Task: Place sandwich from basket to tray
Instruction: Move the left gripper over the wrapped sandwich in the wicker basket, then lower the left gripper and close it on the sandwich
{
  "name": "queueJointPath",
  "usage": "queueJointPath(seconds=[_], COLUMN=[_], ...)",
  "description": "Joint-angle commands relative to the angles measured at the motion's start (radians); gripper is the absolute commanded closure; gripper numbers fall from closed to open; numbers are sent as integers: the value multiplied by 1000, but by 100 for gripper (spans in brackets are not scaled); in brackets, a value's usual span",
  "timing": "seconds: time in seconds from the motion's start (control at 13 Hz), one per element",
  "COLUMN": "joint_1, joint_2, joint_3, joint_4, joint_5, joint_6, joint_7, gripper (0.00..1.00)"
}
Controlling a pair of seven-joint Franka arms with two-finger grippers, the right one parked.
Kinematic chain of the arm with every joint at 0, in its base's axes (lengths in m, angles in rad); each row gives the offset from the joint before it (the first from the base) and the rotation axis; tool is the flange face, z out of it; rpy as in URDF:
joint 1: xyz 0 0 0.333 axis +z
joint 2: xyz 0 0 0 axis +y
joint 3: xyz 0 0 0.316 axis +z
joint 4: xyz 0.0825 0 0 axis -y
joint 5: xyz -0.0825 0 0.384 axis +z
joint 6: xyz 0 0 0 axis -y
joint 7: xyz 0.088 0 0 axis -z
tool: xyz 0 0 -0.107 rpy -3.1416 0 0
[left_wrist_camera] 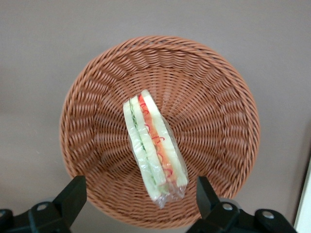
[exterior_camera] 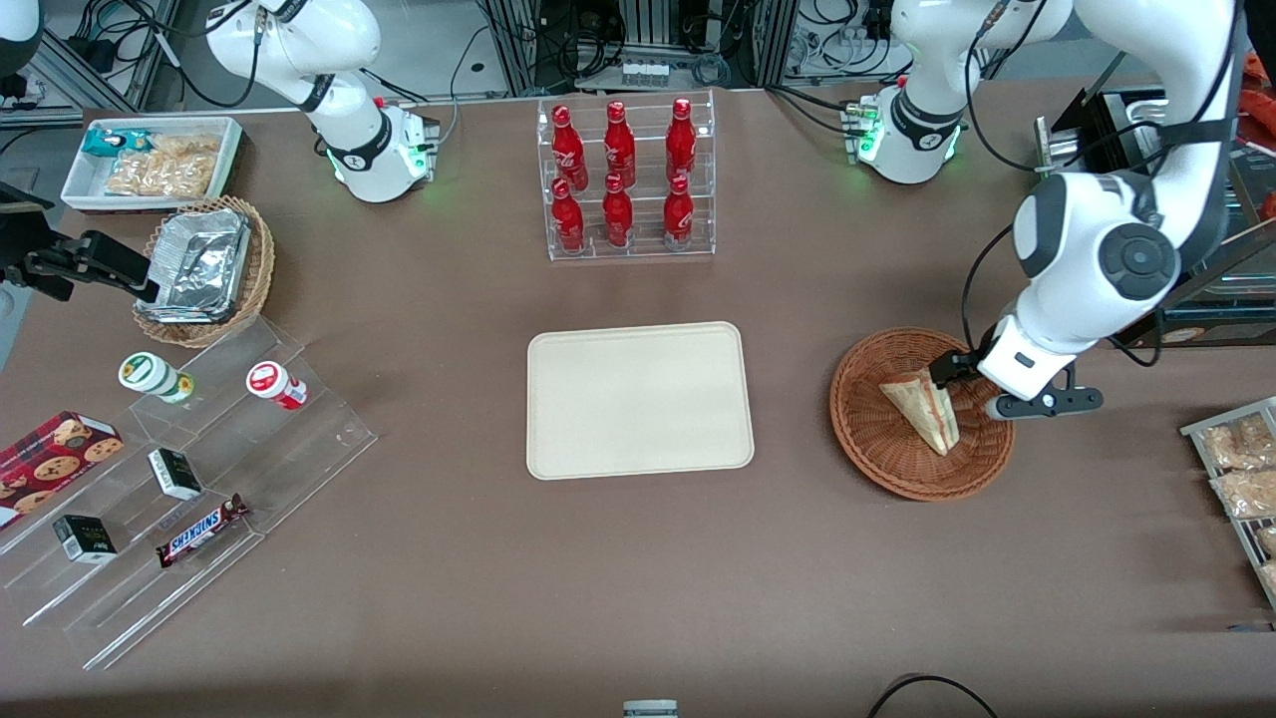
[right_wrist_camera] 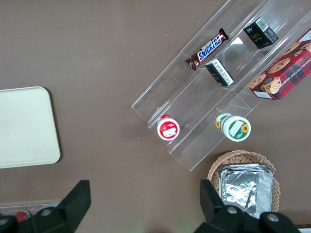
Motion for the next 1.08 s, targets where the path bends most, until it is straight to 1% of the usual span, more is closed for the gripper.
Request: queueJointPath(seconds=[0.0, 0.15, 0.46, 0.62, 0.69, 0.77, 0.85, 0.92, 1.0], joint_1=[-14, -17, -26, -25, -25, -25, -25, -25, -26], joint_2=[-10, 16, 101, 138, 153, 159, 156, 153, 152], joint_3=[-10, -12, -12, -12, -12, -12, -12, -12, -12], joint_4=[-54, -54, -55, -52, -54, -54, -51, -48, -42], joint_5=[-5, -5, -5, -5, -5, -5, -5, -4, 4], joint_6=[56, 69, 152, 163, 175, 182, 171, 166, 163], joint_7=[-287, -463, -540, -546, -546, -554, -572, -558, -545], gripper=[0, 0, 0, 0, 2, 22, 67, 88, 95])
